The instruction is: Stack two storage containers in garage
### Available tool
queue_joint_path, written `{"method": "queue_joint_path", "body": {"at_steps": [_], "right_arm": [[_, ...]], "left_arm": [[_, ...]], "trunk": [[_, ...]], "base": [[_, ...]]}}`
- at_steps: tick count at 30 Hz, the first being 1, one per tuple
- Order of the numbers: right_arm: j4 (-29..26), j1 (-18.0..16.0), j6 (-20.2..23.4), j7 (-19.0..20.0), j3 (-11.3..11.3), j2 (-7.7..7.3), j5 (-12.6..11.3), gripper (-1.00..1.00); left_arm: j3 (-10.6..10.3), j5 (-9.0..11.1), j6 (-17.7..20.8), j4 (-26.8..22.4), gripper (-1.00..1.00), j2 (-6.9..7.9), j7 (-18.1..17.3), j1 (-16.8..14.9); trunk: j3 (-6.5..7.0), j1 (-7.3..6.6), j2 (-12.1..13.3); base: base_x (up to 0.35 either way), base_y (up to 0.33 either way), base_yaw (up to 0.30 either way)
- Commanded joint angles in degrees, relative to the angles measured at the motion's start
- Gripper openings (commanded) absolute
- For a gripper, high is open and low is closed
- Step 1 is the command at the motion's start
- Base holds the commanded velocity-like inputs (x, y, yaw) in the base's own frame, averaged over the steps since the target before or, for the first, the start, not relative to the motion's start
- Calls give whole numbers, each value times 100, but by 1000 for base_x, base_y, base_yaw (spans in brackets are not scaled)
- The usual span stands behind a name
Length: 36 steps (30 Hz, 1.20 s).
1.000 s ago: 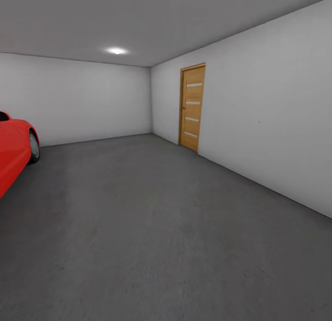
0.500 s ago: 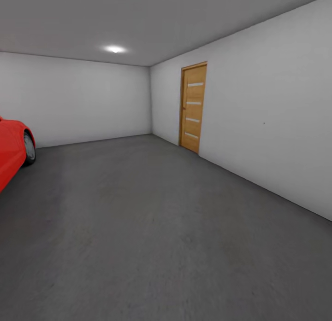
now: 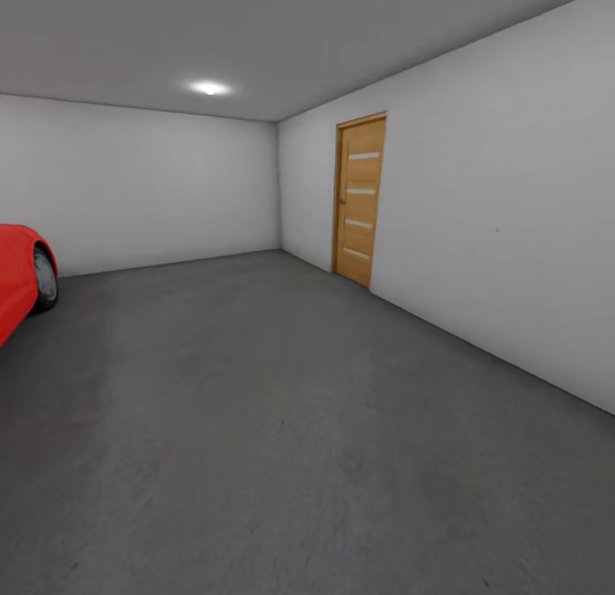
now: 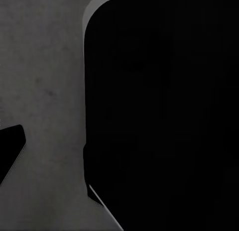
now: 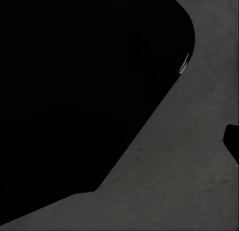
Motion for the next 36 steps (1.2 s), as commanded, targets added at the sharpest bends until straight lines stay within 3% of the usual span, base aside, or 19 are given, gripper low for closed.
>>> {"method": "queue_joint_path", "body": {"at_steps": [1,36], "right_arm": [[-2,-1,-3,-3,8,0,4,100],[-2,-1,-3,-2,10,0,10,100]], "left_arm": [[6,11,-3,-2,100,0,1,-1],[7,11,-3,-3,100,0,1,-1]], "trunk": [[-4,3,-2],[-4,3,-2]], "base": [[323,0,0],[323,0,0]]}}
